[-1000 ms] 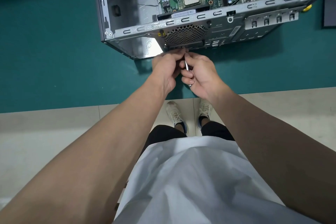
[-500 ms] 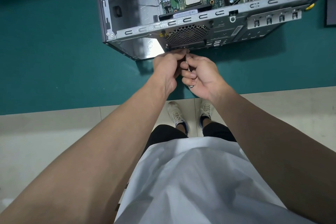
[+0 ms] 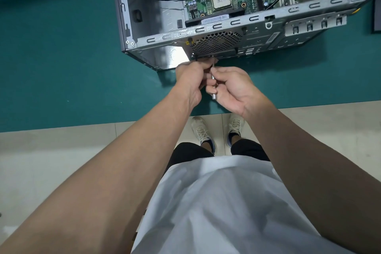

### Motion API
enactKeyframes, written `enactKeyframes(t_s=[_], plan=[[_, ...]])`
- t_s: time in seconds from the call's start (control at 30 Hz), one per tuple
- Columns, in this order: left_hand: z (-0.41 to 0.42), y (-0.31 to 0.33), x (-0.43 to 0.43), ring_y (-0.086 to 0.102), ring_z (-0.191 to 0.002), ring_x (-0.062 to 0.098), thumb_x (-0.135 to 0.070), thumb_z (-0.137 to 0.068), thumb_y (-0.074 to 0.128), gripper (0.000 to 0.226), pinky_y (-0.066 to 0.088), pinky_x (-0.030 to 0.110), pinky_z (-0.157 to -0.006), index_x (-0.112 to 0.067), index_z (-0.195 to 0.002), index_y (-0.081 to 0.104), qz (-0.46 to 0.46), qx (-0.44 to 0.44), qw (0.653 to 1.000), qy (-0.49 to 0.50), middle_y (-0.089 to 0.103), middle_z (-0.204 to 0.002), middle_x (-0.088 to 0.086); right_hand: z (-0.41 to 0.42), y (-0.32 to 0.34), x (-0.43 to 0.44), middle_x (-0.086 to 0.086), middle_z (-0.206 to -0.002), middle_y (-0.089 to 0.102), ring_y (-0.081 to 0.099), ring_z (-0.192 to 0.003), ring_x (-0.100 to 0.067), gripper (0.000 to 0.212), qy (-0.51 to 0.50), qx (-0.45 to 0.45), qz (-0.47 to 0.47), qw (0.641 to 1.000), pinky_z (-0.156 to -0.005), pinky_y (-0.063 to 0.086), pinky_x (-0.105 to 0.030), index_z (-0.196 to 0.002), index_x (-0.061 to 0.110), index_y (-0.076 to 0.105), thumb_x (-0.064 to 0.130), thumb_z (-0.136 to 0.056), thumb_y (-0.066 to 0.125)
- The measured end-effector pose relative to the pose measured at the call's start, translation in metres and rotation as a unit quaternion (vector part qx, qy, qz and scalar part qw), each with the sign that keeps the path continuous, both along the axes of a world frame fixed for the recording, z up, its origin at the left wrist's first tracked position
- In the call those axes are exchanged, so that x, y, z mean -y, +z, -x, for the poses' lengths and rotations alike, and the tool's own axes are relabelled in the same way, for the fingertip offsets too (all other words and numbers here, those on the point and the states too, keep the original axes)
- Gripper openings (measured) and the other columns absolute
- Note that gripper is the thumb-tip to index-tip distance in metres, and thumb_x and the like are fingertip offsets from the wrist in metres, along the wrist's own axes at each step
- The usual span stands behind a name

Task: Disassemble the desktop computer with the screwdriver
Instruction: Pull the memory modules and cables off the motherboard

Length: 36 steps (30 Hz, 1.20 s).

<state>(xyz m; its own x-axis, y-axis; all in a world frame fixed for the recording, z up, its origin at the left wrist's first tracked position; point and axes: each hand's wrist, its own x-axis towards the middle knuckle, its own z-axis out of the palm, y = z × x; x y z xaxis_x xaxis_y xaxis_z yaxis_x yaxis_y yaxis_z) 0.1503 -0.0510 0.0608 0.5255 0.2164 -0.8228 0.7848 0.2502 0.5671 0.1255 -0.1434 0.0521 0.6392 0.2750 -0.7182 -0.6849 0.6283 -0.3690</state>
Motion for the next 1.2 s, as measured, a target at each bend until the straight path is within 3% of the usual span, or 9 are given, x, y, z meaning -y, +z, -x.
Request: enactKeyframes(t_s=[0.13, 0.23, 0.33, 0.47, 0.57, 0.63, 0.77, 1.07, 1.2], plan=[[-0.001, 0.000, 0.000, 0.046, -0.038, 0.011, 0.000, -0.083, 0.068, 0.004, 0.039, 0.022, -0.041, 0.003, -0.086, 0.069, 0.023, -0.002, 0.999, 0.023, 0.064, -0.061, 0.007, -0.002, 0.002, -0.007, -0.010, -0.063, 0.046, 0.037, -0.050, -0.011, 0.028, 0.060, 0.031, 0.177, 0.982, -0.041, 0.026, -0.022, -0.078, -0.001, 0.051, 0.000, -0.101, 0.036], [-0.002, -0.002, 0.001, 0.060, -0.056, 0.016, 0.003, -0.082, 0.069, 0.007, 0.048, 0.022, -0.048, -0.002, -0.078, 0.067, 0.032, 0.002, 0.999, 0.026, 0.069, -0.077, 0.009, -0.002, -0.002, -0.016, -0.017, -0.075, 0.056, 0.049, -0.063, -0.027, 0.029, 0.171, 0.062, 0.422, 0.888, -0.056, 0.034, -0.034, -0.073, 0.005, 0.057, 0.012, -0.098, 0.045], [-0.003, -0.001, 0.002, 0.063, -0.068, 0.023, 0.006, -0.077, 0.072, 0.007, 0.056, 0.038, -0.076, 0.000, -0.078, 0.068, 0.046, 0.008, 0.998, 0.035, 0.069, -0.078, 0.013, -0.001, -0.001, -0.028, -0.017, -0.098, 0.058, 0.047, -0.083, -0.029, 0.019, 0.191, 0.058, 0.545, 0.815, -0.068, 0.034, -0.029, -0.091, 0.003, 0.062, 0.010, -0.091, 0.045], [-0.002, 0.003, 0.002, 0.062, -0.066, 0.025, 0.007, -0.071, 0.077, 0.030, 0.056, 0.038, -0.066, 0.007, -0.100, 0.069, 0.030, 0.002, 0.999, 0.027, 0.068, -0.080, 0.016, 0.002, 0.003, -0.032, -0.014, -0.081, 0.058, 0.056, -0.085, -0.028, 0.020, 0.149, 0.062, 0.515, 0.842, -0.067, 0.041, -0.033, -0.075, 0.007, 0.058, 0.003, -0.089, 0.045], [-0.002, 0.005, 0.003, 0.055, -0.050, 0.023, 0.002, -0.075, 0.076, 0.029, 0.045, 0.024, -0.041, 0.008, -0.102, 0.068, 0.021, -0.011, 1.000, 0.014, 0.069, -0.074, 0.015, 0.005, 0.012, -0.016, -0.008, -0.065, 0.059, 0.060, -0.062, -0.020, 0.026, 0.085, 0.042, 0.337, 0.937, -0.065, 0.053, -0.038, -0.071, 0.005, 0.057, 0.001, -0.095, 0.048], [-0.003, 0.005, 0.004, 0.065, -0.059, 0.025, 0.004, -0.078, 0.072, 0.027, 0.056, 0.032, -0.050, 0.009, -0.104, 0.067, 0.040, -0.008, 0.999, 0.025, 0.072, -0.081, 0.015, 0.010, 0.016, 0.000, -0.011, -0.075, 0.066, 0.067, -0.070, -0.022, 0.017, 0.097, 0.031, 0.207, 0.973, -0.073, 0.058, -0.037, -0.092, 0.000, 0.060, 0.004, -0.099, 0.045], [-0.001, 0.002, 0.004, 0.070, -0.065, 0.019, 0.006, -0.083, 0.066, 0.032, 0.058, 0.033, -0.066, 0.010, -0.115, 0.060, 0.084, 0.012, 0.996, 0.035, 0.071, -0.084, 0.016, 0.017, 0.016, 0.015, -0.019, -0.083, 0.068, 0.069, -0.074, -0.026, 0.019, 0.178, 0.041, 0.175, 0.967, -0.064, 0.057, -0.029, -0.089, -0.002, 0.061, -0.002, -0.098, 0.044], [0.007, -0.008, 0.007, 0.066, -0.054, 0.022, 0.003, -0.073, 0.077, 0.011, 0.046, 0.022, -0.044, 0.001, -0.078, 0.067, 0.001, 0.049, 0.999, -0.007, 0.070, -0.067, 0.012, 0.029, 0.016, -0.004, -0.008, -0.071, 0.068, 0.067, -0.048, -0.013, 0.020, 0.193, 0.127, 0.525, 0.819, -0.053, 0.059, -0.030, -0.071, 0.010, 0.064, 0.000, -0.087, 0.058], [0.002, -0.006, 0.006, 0.070, -0.060, 0.027, 0.008, -0.082, 0.066, 0.010, 0.057, 0.035, -0.052, 0.005, -0.091, 0.063, 0.040, 0.050, 0.998, 0.004, 0.071, -0.069, 0.017, 0.027, 0.022, -0.002, -0.014, -0.074, 0.065, 0.069, -0.058, -0.023, 0.012, 0.161, 0.078, 0.338, 0.924, -0.064, 0.061, -0.035, -0.087, -0.001, 0.062, -0.001, -0.094, 0.052]])
